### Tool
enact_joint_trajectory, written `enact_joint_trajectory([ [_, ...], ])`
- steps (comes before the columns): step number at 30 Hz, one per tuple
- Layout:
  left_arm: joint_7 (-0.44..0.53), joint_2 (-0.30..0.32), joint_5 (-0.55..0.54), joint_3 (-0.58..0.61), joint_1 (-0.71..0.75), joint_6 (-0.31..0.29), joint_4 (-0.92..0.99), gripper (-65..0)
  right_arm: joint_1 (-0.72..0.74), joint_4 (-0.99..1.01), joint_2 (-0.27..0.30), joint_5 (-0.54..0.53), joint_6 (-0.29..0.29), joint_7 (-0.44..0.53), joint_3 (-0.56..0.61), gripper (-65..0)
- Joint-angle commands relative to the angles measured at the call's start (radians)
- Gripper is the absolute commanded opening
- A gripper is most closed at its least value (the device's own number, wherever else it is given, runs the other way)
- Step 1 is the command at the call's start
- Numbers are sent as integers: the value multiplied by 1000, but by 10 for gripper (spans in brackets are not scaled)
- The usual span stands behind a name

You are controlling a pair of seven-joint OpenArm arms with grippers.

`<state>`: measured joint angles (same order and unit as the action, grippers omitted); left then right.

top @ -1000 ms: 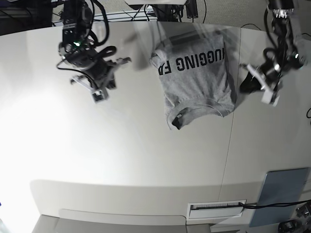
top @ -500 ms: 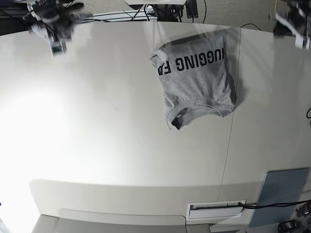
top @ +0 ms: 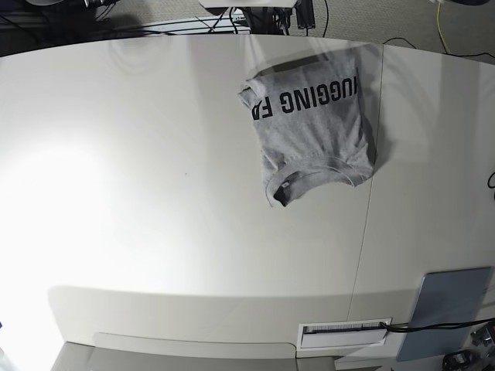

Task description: Fold the T-shirt properly

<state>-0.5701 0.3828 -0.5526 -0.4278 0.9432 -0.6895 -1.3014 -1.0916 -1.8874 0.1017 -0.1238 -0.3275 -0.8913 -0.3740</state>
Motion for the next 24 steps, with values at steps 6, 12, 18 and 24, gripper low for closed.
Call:
enact_joint_trajectory([
  [6, 300, -13, 154, 283, -133, 27, 226, -559, 217, 453, 44, 72, 2, 120, -5, -650],
  [12, 333, -102, 195, 380, -345, 163, 457, -559, 486, 1005, 106, 73, -28, 443, -5, -650],
  [18, 422, -217, 318, 380, -529, 254, 641, -559, 723, 1407, 156, 72, -111, 753, -5, -650],
  [24, 430, -294, 383, 380, -662, 413, 784, -559, 849, 1511, 145, 74, -111, 769, -5, -650],
])
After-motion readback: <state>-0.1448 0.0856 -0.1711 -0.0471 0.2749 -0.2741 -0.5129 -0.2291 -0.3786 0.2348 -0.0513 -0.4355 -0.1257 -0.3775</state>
